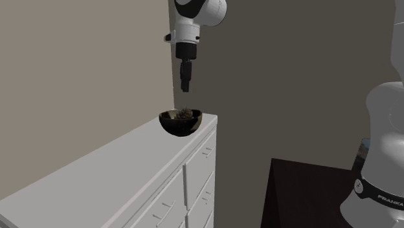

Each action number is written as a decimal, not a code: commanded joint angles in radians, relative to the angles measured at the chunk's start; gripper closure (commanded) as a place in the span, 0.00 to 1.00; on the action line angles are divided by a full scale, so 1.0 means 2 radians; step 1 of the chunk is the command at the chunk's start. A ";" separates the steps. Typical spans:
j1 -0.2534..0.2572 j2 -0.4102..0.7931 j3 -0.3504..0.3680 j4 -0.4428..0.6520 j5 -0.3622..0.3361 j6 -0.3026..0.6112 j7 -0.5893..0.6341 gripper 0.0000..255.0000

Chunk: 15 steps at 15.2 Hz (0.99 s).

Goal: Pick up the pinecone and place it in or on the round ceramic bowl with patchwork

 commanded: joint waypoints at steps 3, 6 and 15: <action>0.000 0.000 0.000 0.000 0.000 0.000 0.000 0.00; -0.003 -0.003 -0.002 0.029 -0.003 -0.032 0.002 0.00; -0.006 -0.003 -0.004 0.059 -0.004 -0.062 0.004 0.00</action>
